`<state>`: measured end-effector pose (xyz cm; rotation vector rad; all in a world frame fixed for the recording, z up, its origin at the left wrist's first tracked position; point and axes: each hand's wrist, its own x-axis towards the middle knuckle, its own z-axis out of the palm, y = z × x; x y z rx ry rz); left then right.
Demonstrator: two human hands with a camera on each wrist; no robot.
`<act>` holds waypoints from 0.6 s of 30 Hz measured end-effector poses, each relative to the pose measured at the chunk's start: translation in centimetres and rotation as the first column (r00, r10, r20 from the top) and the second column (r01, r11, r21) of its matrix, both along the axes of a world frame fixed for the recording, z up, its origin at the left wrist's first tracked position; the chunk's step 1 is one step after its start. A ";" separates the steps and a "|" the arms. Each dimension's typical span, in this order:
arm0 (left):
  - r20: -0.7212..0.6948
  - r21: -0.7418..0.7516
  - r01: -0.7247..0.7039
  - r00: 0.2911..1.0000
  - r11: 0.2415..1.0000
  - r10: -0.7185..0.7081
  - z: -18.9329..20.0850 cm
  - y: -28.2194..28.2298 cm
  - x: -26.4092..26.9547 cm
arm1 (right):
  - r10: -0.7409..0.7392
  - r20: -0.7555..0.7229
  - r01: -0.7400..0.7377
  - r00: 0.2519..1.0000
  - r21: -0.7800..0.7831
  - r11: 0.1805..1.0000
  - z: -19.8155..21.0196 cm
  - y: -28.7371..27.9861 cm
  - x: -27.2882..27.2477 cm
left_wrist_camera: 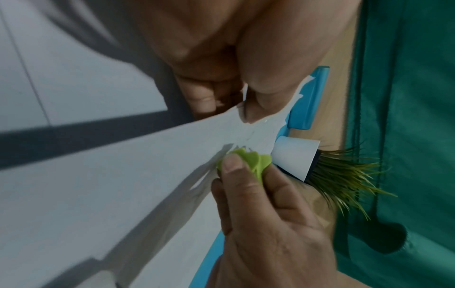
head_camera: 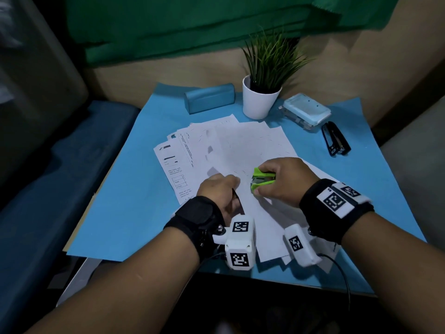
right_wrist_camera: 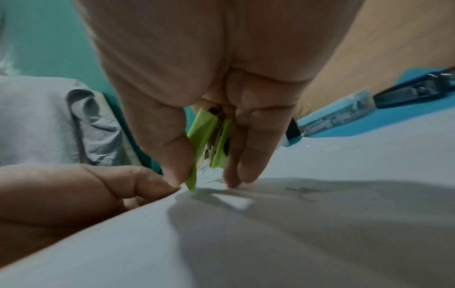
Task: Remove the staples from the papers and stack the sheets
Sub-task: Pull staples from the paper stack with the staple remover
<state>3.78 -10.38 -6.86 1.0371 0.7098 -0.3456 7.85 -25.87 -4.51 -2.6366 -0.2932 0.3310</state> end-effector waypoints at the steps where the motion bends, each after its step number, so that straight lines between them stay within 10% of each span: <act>1: 0.004 0.023 0.009 1.000 1.000 -0.009 -0.1 0.0 0.0 | 0.021 0.036 -0.020 0.999 -0.011 1.000 0.1 0.2 0.1; 18: 0.115 0.058 -0.017 0.993 0.998 0.011 -0.4 -0.5 -1.2 | 0.126 0.047 -0.105 0.991 -0.316 0.943 1.4 2.8 0.9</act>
